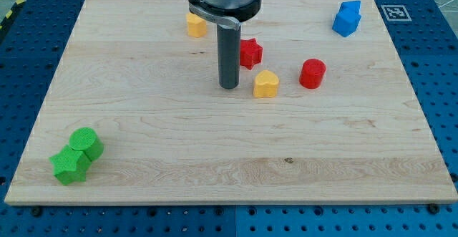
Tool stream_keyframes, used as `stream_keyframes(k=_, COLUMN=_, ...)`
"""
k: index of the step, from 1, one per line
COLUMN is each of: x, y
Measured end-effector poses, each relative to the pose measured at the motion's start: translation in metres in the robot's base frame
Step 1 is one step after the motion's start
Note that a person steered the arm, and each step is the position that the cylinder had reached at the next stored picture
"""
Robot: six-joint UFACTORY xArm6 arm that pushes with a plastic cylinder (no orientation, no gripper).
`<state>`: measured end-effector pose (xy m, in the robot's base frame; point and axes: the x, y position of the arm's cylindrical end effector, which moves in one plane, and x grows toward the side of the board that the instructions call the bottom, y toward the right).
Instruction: Slide the yellow heart closer to the red circle
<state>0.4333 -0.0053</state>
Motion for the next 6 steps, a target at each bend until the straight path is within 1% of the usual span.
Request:
stream_keyframes(k=1, x=-0.002, y=0.003)
stream_keyframes(k=2, x=-0.004, y=0.038)
stream_keyframes(k=4, x=-0.004, y=0.057)
stream_keyframes(k=5, x=0.001, y=0.091)
stream_keyframes(k=6, x=0.001, y=0.095)
